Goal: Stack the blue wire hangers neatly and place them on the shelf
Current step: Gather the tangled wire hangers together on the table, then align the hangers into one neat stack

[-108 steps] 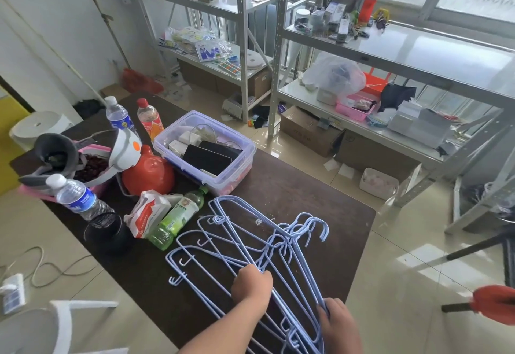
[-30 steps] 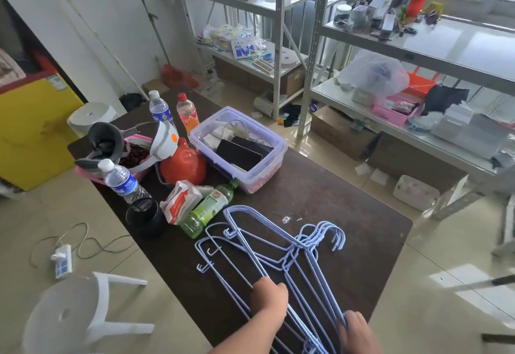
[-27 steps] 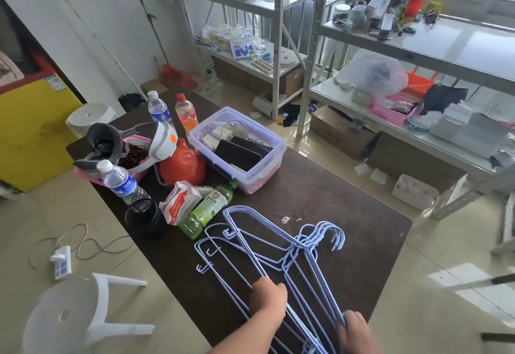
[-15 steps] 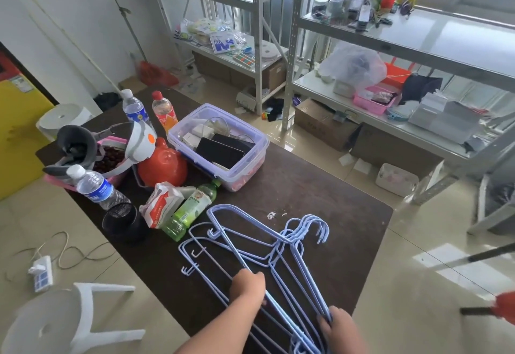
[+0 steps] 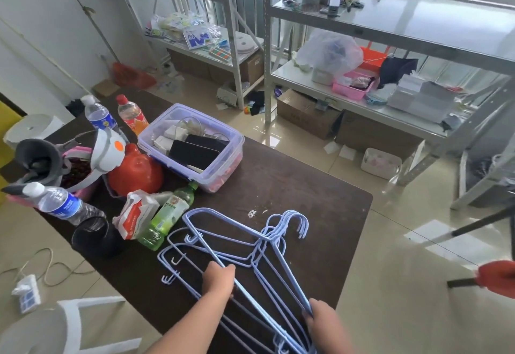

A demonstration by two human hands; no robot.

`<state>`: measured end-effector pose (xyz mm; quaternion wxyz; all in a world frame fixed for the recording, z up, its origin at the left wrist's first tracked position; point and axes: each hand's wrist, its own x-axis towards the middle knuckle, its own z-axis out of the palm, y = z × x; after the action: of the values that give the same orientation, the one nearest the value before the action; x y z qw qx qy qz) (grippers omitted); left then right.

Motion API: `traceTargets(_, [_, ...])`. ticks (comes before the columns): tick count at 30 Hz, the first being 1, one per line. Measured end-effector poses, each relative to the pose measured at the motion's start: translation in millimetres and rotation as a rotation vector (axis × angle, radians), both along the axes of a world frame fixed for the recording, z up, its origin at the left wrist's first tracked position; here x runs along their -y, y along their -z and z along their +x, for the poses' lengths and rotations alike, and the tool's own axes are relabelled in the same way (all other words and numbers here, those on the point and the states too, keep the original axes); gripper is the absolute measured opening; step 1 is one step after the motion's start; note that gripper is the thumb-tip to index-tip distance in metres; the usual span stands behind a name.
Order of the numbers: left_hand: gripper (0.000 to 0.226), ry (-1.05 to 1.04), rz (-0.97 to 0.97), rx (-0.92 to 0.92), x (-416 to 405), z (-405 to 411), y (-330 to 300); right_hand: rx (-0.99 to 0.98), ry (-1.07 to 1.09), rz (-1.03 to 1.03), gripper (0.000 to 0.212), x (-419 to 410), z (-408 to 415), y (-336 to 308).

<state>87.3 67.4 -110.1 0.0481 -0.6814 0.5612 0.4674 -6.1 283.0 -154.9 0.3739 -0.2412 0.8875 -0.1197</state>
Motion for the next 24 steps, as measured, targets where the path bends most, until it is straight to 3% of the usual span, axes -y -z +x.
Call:
traceTargets(7, [0.007,-0.122,0.284,-0.178,36.3,3.9,24.0,0.045,0.125,-0.014,0.024,0.5,0.3,-2.6])
traceTargets(11, [0.006,-0.071,0.375,-0.184,48.2,4.5,31.2,0.014,0.385,0.0,0.03,2.9,13.7,-10.7])
traceTargets(16, [0.006,-0.054,0.43,-0.19,52.7,3.9,31.0,0.049,0.673,0.095,0.005,-2.8,44.1,-17.6])
traceTargets(24, [0.016,-0.01,0.564,-0.218,61.7,12.5,20.5,0.002,0.731,0.118,0.017,-2.4,55.1,-20.9])
